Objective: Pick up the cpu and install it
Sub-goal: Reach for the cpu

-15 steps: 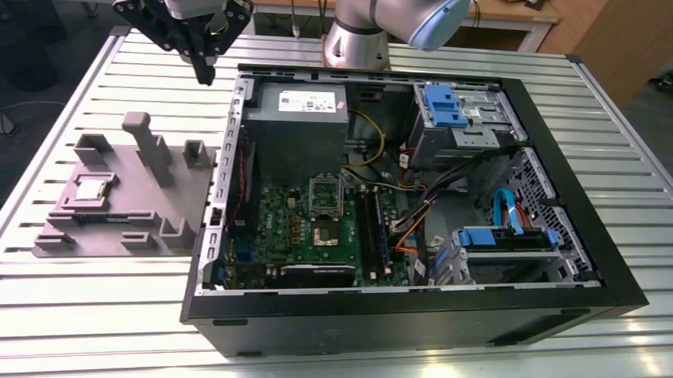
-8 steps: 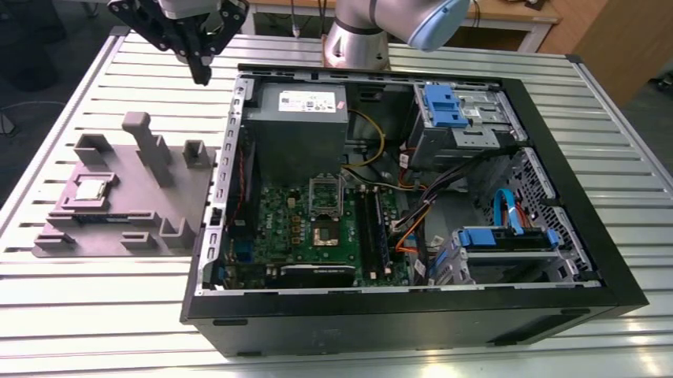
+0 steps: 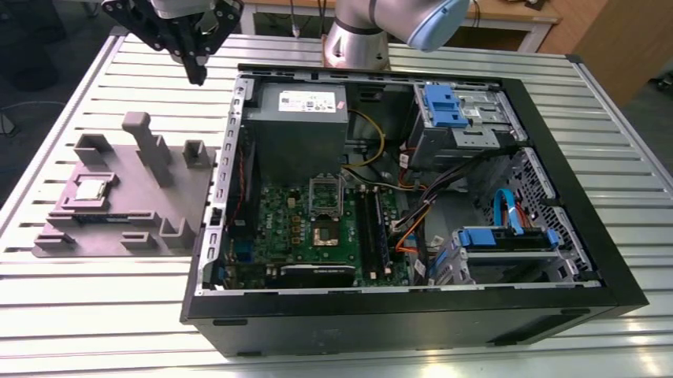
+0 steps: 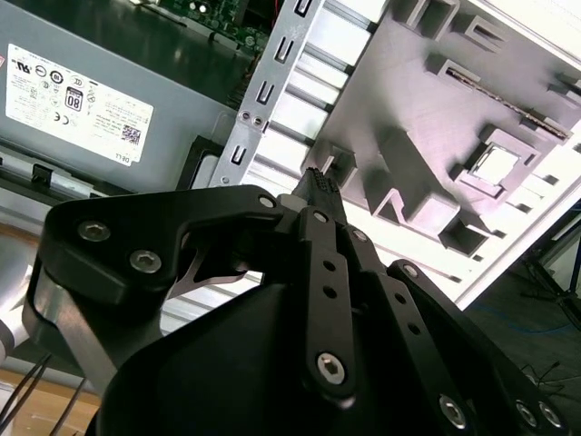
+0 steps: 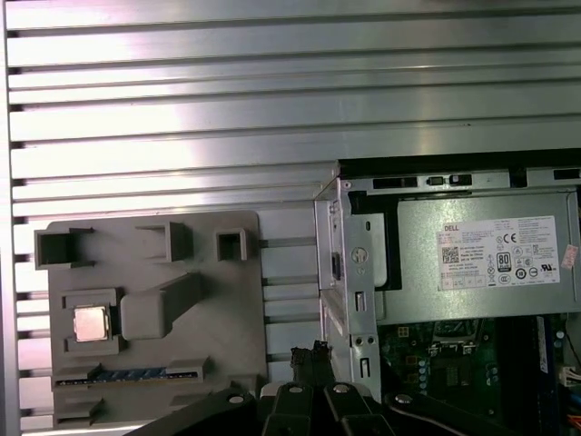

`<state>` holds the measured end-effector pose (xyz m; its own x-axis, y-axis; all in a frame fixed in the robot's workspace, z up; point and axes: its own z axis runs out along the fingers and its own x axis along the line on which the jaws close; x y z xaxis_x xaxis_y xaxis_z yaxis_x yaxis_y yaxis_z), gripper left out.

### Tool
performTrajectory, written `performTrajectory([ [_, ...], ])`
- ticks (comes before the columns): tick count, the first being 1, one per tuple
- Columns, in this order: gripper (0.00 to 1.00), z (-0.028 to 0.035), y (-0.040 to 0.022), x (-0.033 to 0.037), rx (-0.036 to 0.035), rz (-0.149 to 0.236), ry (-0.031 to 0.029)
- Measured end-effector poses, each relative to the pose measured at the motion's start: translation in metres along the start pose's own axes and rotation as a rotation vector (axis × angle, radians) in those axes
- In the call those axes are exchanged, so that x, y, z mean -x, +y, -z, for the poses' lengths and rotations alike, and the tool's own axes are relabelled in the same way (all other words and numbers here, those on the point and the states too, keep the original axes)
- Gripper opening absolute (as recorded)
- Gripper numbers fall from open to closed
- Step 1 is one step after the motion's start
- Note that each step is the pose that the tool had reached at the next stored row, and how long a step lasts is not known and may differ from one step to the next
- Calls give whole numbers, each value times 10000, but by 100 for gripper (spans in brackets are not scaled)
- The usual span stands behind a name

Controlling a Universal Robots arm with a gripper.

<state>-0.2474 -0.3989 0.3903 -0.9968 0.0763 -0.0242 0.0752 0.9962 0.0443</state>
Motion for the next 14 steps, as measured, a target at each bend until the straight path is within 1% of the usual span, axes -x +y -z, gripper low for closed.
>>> performTrajectory([
  [14,10,1,-3,-35,0,0,0],
])
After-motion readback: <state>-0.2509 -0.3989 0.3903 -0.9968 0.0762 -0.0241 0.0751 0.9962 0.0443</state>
